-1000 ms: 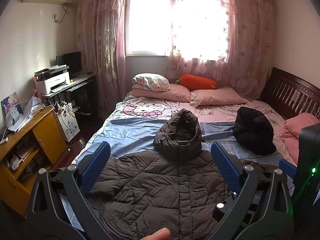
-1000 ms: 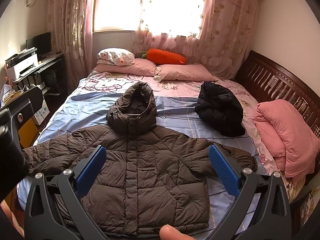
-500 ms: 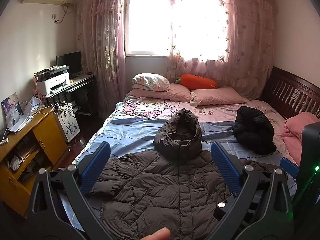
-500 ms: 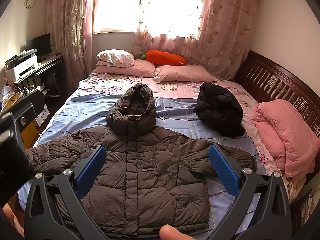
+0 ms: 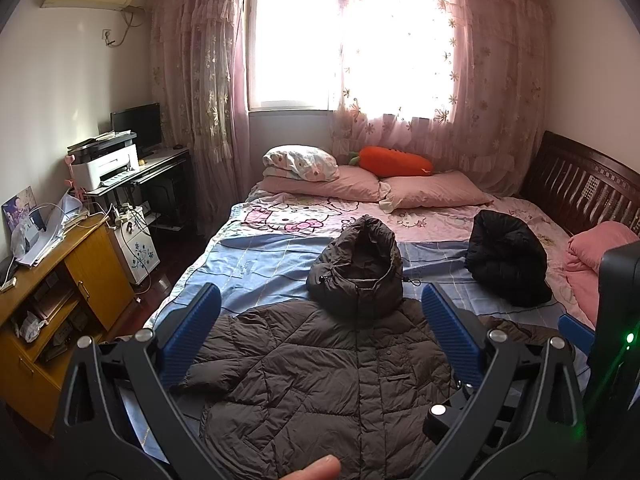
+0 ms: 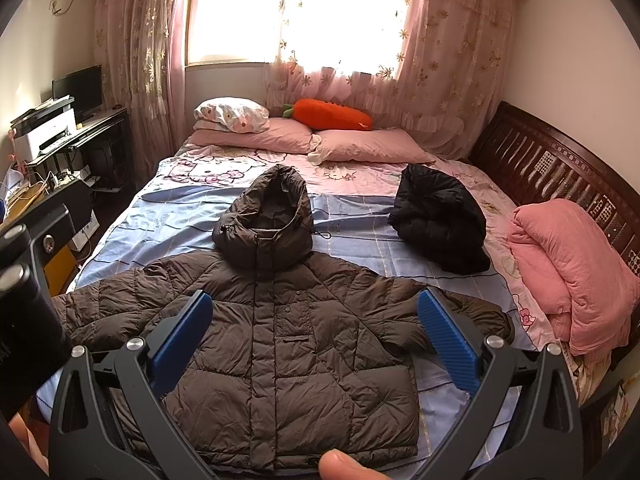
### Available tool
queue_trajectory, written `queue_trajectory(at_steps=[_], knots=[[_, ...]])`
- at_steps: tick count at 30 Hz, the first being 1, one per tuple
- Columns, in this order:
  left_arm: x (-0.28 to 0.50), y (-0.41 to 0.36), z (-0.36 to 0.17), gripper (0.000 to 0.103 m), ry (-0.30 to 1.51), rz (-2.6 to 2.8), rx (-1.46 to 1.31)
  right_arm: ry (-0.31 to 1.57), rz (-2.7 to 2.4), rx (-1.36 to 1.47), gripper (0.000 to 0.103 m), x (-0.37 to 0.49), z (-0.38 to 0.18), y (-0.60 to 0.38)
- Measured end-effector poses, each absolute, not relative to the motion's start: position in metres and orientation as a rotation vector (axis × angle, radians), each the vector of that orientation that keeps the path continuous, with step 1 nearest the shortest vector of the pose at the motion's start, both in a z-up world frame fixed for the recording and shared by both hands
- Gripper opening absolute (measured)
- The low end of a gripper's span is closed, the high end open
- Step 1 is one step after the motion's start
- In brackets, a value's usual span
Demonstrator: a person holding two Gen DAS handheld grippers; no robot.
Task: Fold large clothes
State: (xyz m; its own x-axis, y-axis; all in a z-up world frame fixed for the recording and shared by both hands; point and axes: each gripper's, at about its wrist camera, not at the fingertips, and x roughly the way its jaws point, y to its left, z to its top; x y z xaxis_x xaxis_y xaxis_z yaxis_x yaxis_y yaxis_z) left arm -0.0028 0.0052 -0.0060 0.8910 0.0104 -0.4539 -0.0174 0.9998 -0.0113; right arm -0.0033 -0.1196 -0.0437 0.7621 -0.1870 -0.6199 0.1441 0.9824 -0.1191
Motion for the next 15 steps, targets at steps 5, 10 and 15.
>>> queue_trajectory(at_steps=[5,10,15], knots=[[-0.0024,0.0049,-0.0057,0.101,0.470,0.015,-0.015,0.680,-0.180,-0.066,0.102,-0.0036,-0.0433,-0.1192],[-0.0026,0.0042,-0.0056,0.101,0.471,0.016,-0.013,0.681,-0.180,-0.066,0.102,-0.0035,-0.0440,-0.1190],[-0.0030,0.0044,-0.0059,0.101,0.470,0.016,-0.012,0.680,-0.180,-0.067,0.102,-0.0036,-0.0447,-0.1193]])
